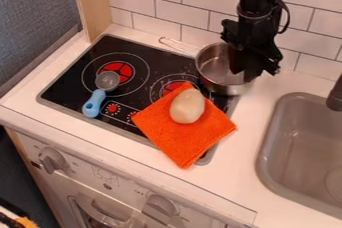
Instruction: Move the pan to the upper right corner of the burner
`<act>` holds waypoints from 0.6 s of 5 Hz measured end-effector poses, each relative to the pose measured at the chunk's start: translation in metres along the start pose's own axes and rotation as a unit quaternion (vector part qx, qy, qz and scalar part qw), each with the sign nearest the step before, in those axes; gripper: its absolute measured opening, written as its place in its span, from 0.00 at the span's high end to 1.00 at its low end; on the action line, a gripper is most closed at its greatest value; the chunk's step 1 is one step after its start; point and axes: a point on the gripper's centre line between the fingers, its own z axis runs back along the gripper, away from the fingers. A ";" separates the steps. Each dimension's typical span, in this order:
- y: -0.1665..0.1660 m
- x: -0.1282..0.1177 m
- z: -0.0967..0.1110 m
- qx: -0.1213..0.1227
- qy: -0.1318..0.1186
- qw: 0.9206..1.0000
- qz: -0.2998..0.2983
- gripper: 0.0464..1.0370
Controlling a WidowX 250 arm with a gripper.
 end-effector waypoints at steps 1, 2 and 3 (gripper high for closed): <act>0.003 -0.006 0.006 -0.010 0.013 0.999 0.030 0.17; 0.025 -0.019 0.043 0.008 0.019 0.991 0.129 0.03; 0.042 -0.041 0.046 -0.001 0.047 0.979 0.200 0.03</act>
